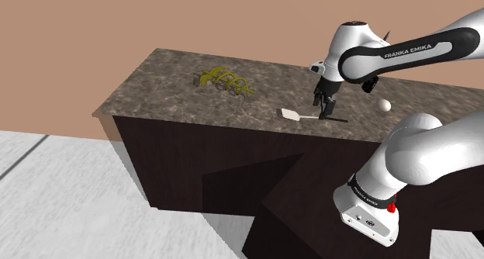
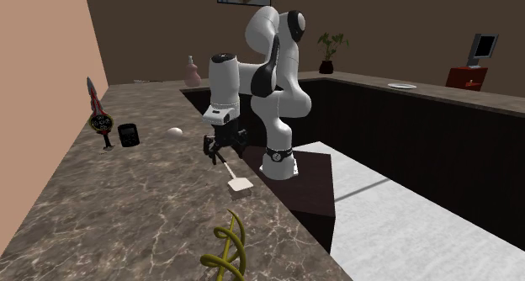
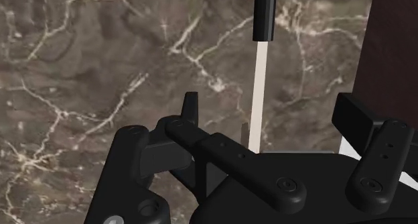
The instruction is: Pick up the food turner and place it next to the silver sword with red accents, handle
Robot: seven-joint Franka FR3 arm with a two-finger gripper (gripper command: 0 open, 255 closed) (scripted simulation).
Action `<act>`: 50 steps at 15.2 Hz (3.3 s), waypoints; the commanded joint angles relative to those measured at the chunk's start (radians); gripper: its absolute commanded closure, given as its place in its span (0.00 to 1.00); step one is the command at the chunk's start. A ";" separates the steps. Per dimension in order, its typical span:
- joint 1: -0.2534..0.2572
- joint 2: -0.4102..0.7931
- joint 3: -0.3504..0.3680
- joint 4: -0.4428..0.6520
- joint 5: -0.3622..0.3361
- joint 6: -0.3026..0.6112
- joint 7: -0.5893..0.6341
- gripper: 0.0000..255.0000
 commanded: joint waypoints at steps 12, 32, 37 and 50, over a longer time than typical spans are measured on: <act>-0.004 0.035 -0.015 -0.028 -0.015 0.063 0.002 1.00; 0.005 -0.077 0.035 0.074 0.031 -0.150 -0.012 1.00; 0.010 -0.104 0.054 0.126 0.048 -0.228 -0.018 1.00; 0.023 -0.134 0.096 0.281 0.089 -0.413 -0.032 1.00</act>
